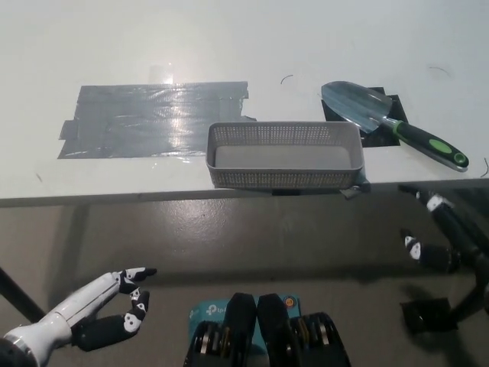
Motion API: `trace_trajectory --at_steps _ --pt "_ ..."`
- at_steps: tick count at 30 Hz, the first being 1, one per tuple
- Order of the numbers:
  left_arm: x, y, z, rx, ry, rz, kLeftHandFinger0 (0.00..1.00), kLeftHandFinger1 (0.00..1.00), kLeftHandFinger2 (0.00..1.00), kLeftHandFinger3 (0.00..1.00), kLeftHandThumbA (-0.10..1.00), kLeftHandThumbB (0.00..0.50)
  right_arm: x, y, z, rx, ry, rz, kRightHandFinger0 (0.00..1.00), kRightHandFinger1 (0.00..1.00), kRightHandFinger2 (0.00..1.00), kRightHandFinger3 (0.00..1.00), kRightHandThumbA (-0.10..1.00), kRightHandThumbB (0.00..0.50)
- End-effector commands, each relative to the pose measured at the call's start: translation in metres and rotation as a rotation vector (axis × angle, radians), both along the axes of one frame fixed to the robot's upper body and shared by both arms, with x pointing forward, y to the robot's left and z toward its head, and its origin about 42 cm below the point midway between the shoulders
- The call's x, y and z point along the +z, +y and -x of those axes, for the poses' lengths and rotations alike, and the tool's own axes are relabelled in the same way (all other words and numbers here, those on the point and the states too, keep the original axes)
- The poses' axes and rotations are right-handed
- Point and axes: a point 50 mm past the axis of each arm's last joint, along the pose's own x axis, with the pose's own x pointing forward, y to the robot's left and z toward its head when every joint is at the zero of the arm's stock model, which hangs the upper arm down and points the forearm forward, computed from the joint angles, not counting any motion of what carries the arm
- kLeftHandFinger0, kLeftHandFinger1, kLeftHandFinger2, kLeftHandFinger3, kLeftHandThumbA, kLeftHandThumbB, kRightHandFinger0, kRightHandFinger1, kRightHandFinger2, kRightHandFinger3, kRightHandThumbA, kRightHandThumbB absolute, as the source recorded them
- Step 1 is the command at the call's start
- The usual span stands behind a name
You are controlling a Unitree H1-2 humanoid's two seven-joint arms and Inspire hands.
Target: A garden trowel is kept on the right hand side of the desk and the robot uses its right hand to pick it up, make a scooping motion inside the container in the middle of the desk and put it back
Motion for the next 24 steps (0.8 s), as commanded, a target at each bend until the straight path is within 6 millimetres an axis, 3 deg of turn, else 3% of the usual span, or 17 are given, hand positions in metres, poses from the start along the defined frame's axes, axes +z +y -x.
trace_trajectory --at_steps 1,2,4,7,9,16,24 --pt "0.014 0.004 -0.002 -0.001 -0.026 -0.037 1.0 1.0 1.0 1.0 1.0 0.363 0.063 0.0 -0.016 -0.082 -0.173 0.15 1.0 1.0 1.0 1.0 0.68 0.462" --pt "0.014 0.004 -0.002 -0.003 -0.025 -0.036 1.0 1.0 1.0 1.0 1.0 0.356 0.077 -0.001 -0.02 -0.092 -0.198 0.167 1.0 1.0 1.0 1.0 0.76 0.492" --pt "0.015 0.004 -0.001 -0.004 -0.024 -0.048 1.0 1.0 1.0 1.0 1.0 0.383 0.102 -0.003 -0.028 -0.105 -0.242 0.2 1.0 1.0 1.0 1.0 0.81 0.5" --pt "0.016 0.003 -0.001 -0.008 -0.025 -0.047 1.0 1.0 1.0 1.0 1.0 0.37 0.115 -0.01 -0.041 -0.126 -0.288 0.252 1.0 1.0 1.0 1.0 0.86 0.5" --pt "0.016 0.005 0.002 -0.003 -0.028 -0.04 1.0 1.0 1.0 1.0 1.0 0.37 0.128 -0.018 -0.062 -0.16 -0.3 0.309 1.0 1.0 1.0 1.0 1.0 0.5" --pt "0.018 0.004 0.001 -0.003 -0.03 -0.032 1.0 1.0 1.0 1.0 1.0 0.353 0.136 -0.021 -0.092 -0.228 -0.259 0.329 1.0 1.0 1.0 1.0 1.0 0.5" --pt "0.017 0.006 -0.002 -0.002 -0.019 -0.033 1.0 1.0 1.0 1.0 1.0 0.368 0.114 -0.015 -0.128 -0.241 -0.153 0.316 1.0 1.0 1.0 1.0 1.0 0.5"
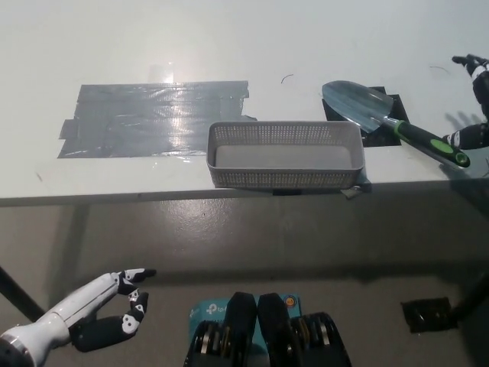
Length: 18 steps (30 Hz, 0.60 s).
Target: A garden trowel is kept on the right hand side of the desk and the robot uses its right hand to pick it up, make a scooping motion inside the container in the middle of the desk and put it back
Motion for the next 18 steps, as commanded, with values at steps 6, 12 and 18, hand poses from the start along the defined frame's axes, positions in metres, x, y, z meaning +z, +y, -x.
trace_trajectory --at_steps 6,12,18 --pt "0.012 0.004 -0.003 -0.003 -0.023 -0.024 1.0 1.0 1.0 1.0 1.0 0.379 0.009 0.014 -0.027 0.005 0.006 -0.011 1.0 1.0 1.0 1.0 1.0 0.5" --pt "0.012 0.002 -0.005 -0.01 -0.021 -0.031 1.0 1.0 1.0 1.0 1.0 0.383 0.001 0.012 -0.03 -0.001 0.035 -0.032 1.0 1.0 1.0 1.0 0.93 0.5" --pt "0.012 0.0 -0.004 -0.016 -0.023 -0.032 1.0 1.0 1.0 1.0 1.0 0.347 -0.001 0.0 -0.037 -0.029 0.075 -0.012 1.0 1.0 1.0 1.0 0.85 0.5"
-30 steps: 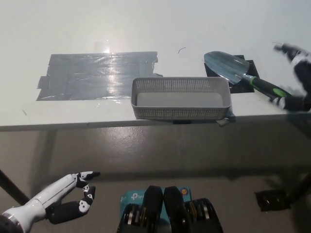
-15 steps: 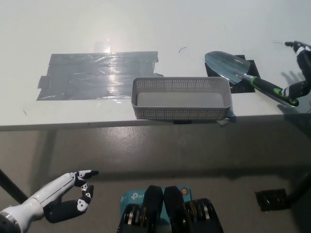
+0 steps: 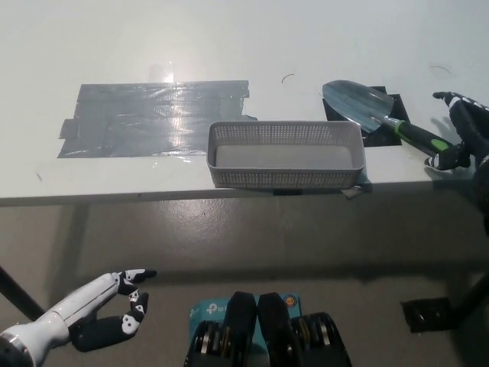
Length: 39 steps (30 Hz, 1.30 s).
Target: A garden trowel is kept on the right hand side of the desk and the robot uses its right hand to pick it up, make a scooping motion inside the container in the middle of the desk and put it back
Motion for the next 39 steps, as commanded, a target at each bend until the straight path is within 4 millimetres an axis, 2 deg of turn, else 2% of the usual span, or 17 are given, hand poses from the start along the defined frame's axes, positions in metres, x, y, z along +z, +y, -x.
trace_trajectory --at_steps 1,4,9,13,14,16,18,21,23,25,28,34,37,39 --pt "0.011 0.001 -0.004 -0.003 -0.029 -0.022 1.0 1.0 1.0 1.0 1.0 0.336 0.039 -0.009 -0.02 0.007 -0.067 0.024 1.0 1.0 1.0 1.0 0.82 0.5" --pt "0.011 0.0 -0.004 -0.004 -0.027 -0.023 1.0 1.0 1.0 1.0 1.0 0.351 0.036 -0.019 -0.028 -0.009 -0.054 0.035 1.0 1.0 1.0 1.0 0.76 0.5" --pt "0.01 -0.002 -0.005 -0.008 -0.028 -0.026 1.0 1.0 1.0 1.0 1.0 0.378 0.032 -0.031 -0.038 -0.006 -0.076 0.045 1.0 1.0 1.0 1.0 0.74 0.5" --pt "0.011 -0.004 -0.006 -0.013 -0.031 -0.029 1.0 1.0 1.0 1.0 1.0 0.384 0.033 -0.028 -0.043 -0.001 -0.079 0.04 1.0 1.0 1.0 1.0 0.71 0.5" --pt "0.01 -0.004 -0.006 -0.013 -0.031 -0.025 1.0 1.0 1.0 1.0 1.0 0.361 0.034 -0.024 -0.043 0.01 -0.077 0.032 1.0 1.0 1.0 1.0 0.7 0.5" --pt "0.011 -0.005 -0.007 -0.019 -0.028 -0.022 1.0 1.0 1.0 1.0 1.0 0.348 0.033 -0.017 -0.046 0.029 -0.069 0.019 1.0 1.0 1.0 1.0 0.68 0.5" --pt "0.011 -0.005 -0.008 -0.023 -0.025 -0.024 1.0 1.0 1.0 1.0 1.0 0.367 0.032 -0.006 -0.045 0.063 -0.074 0.027 1.0 1.0 1.0 1.0 0.65 0.5" --pt "0.012 -0.006 -0.008 -0.024 -0.034 -0.028 1.0 1.0 1.0 1.0 1.0 0.38 0.031 0.001 -0.046 0.095 -0.083 0.05 1.0 1.0 1.0 1.0 0.66 0.5" --pt "0.013 -0.006 -0.008 -0.026 -0.031 -0.027 1.0 1.0 1.0 1.0 1.0 0.363 0.03 0.008 -0.044 0.13 -0.091 0.067 1.0 1.0 1.0 1.0 0.67 0.5" --pt "0.013 -0.005 -0.008 -0.026 -0.032 -0.026 1.0 1.0 1.0 1.0 1.0 0.374 0.03 0.014 -0.044 0.169 -0.095 0.08 1.0 1.0 1.0 1.0 0.63 0.5" --pt "0.014 -0.006 -0.008 -0.031 -0.04 -0.039 1.0 1.0 1.0 1.0 1.0 0.363 0.03 0.017 -0.043 0.193 -0.096 0.081 1.0 1.0 1.0 1.0 0.6 0.5" --pt "0.016 -0.007 -0.011 -0.035 -0.044 -0.048 1.0 1.0 1.0 1.0 1.0 0.391 0.037 0.013 -0.046 0.213 -0.083 0.108 1.0 1.0 1.0 1.0 0.57 0.492" --pt "0.017 -0.007 -0.011 -0.036 -0.042 -0.036 1.0 1.0 1.0 1.0 1.0 0.377 0.035 0.001 -0.048 0.189 -0.066 0.137 1.0 1.0 1.0 1.0 0.56 0.482" --pt "0.018 -0.007 -0.012 -0.038 -0.046 -0.042 1.0 1.0 1.0 1.0 1.0 0.37 0.034 -0.014 -0.05 0.145 -0.028 0.167 1.0 1.0 1.0 1.0 0.58 0.474"
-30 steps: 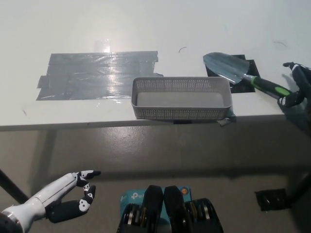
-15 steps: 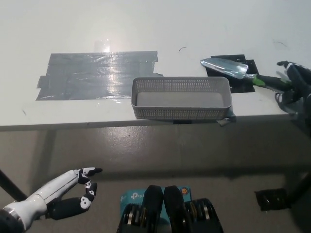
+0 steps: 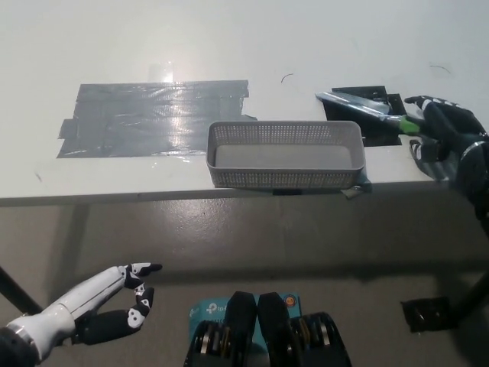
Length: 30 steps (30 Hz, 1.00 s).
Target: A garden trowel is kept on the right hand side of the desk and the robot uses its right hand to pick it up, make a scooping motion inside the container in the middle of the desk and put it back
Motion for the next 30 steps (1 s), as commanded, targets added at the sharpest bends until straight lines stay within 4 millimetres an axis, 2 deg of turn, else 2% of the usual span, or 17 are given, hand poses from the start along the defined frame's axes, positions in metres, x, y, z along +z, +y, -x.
trace_trajectory --at_steps 1,3,6,9,13,15,16,17,20,24,26,30 --pt "0.012 -0.001 -0.005 -0.011 -0.029 -0.021 1.0 1.0 1.0 1.0 1.0 0.369 0.046 -0.021 -0.015 -0.011 -0.07 0.067 1.0 1.0 1.0 1.0 0.58 0.474" --pt "0.013 0.0 -0.005 -0.012 -0.027 -0.017 1.0 1.0 1.0 1.0 1.0 0.382 0.044 -0.028 -0.017 -0.026 -0.059 0.067 1.0 1.0 1.0 1.0 0.56 0.471" --pt "0.014 -0.001 -0.005 -0.018 -0.033 -0.032 1.0 1.0 1.0 1.0 1.0 0.372 0.04 -0.045 -0.02 -0.064 -0.026 0.097 1.0 1.0 1.0 1.0 0.56 0.464" --pt "0.015 -0.002 -0.006 -0.021 -0.03 -0.014 1.0 1.0 1.0 1.0 1.0 0.341 0.038 -0.05 -0.021 -0.08 -0.009 0.098 1.0 1.0 1.0 1.0 0.57 0.48" --pt "0.015 -0.004 -0.007 -0.027 -0.029 -0.017 1.0 1.0 1.0 1.0 1.0 0.344 0.036 -0.05 -0.024 -0.1 0.028 0.097 1.0 1.0 1.0 1.0 0.55 0.469" --pt "0.014 -0.004 -0.006 -0.026 -0.031 -0.026 1.0 1.0 1.0 1.0 1.0 0.35 0.033 -0.04 -0.029 -0.101 0.044 0.103 1.0 1.0 1.0 1.0 0.54 0.486" --pt "0.014 -0.004 -0.006 -0.026 -0.029 -0.021 1.0 1.0 1.0 1.0 1.0 0.336 0.032 -0.037 -0.029 -0.098 0.045 0.104 1.0 1.0 1.0 1.0 0.55 0.494" --pt "0.014 -0.004 -0.005 -0.028 -0.027 -0.015 1.0 1.0 1.0 1.0 1.0 0.342 0.031 -0.026 -0.031 -0.067 0.04 0.107 1.0 1.0 1.0 1.0 0.57 0.499" --pt "0.015 -0.005 -0.005 -0.03 -0.03 -0.021 1.0 1.0 1.0 1.0 1.0 0.337 0.031 -0.008 -0.033 -0.032 0.041 0.101 1.0 1.0 1.0 1.0 0.56 0.5" --pt "0.018 -0.006 -0.006 -0.035 -0.041 -0.023 1.0 1.0 1.0 1.0 1.0 0.343 0.04 0.018 -0.035 0.059 0.009 0.131 1.0 1.0 1.0 1.0 0.58 0.498" --pt "0.018 -0.005 -0.006 -0.033 -0.042 -0.024 1.0 1.0 1.0 1.0 1.0 0.324 0.044 0.03 -0.038 0.106 -0.023 0.17 1.0 1.0 1.0 1.0 0.6 0.5" --pt "0.02 -0.005 -0.007 -0.033 -0.045 -0.013 1.0 1.0 1.0 1.0 1.0 0.31 0.057 0.04 -0.041 0.121 -0.03 0.177 1.0 1.0 1.0 1.0 0.57 0.5"
